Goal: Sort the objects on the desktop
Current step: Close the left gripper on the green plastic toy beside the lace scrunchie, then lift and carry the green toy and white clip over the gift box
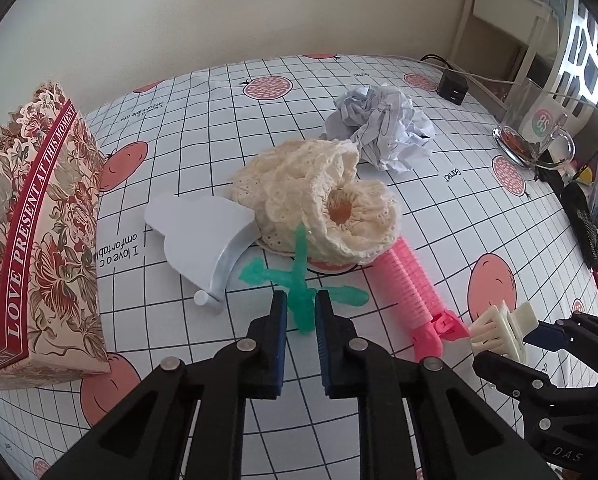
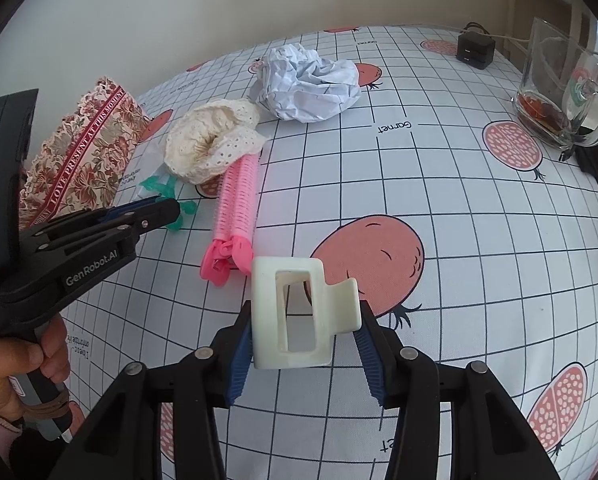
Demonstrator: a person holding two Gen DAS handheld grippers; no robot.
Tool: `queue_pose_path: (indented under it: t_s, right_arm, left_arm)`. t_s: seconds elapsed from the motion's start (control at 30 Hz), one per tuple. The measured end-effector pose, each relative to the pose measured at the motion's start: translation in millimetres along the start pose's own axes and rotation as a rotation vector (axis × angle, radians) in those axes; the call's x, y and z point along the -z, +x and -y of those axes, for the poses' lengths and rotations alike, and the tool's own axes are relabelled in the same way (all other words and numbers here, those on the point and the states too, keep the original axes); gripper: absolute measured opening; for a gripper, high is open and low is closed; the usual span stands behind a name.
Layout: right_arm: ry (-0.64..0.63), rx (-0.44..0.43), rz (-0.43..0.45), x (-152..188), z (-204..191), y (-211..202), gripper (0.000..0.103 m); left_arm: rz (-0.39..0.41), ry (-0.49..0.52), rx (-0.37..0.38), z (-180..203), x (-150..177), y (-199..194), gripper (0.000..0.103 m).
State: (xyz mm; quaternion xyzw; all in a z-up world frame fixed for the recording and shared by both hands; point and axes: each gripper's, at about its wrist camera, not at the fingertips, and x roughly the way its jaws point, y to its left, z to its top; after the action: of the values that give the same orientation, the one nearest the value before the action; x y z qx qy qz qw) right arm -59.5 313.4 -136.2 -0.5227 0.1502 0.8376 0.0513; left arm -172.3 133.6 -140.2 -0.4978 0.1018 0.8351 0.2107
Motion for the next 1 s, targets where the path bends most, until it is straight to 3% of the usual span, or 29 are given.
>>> queue_pose_path:
  t_s: [0.3,0.73,1.0]
  right_arm:
    - [0.004,0.022,-0.009,4,-11,-1,0.051]
    - [0.029,0.037,-0.022,3,-11,-1,0.050]
    - [0.059,0.053,-0.017,0,-7,-6,0.049]
  left_arm:
    - [0.014,-0.008,0.032,-2,-2,-7,0.013]
    - [0.109,-0.085,0.084,-20,-9,-41,0.013]
    - [0.141,-0.129,0.070,-37,-7,-54,0.013]
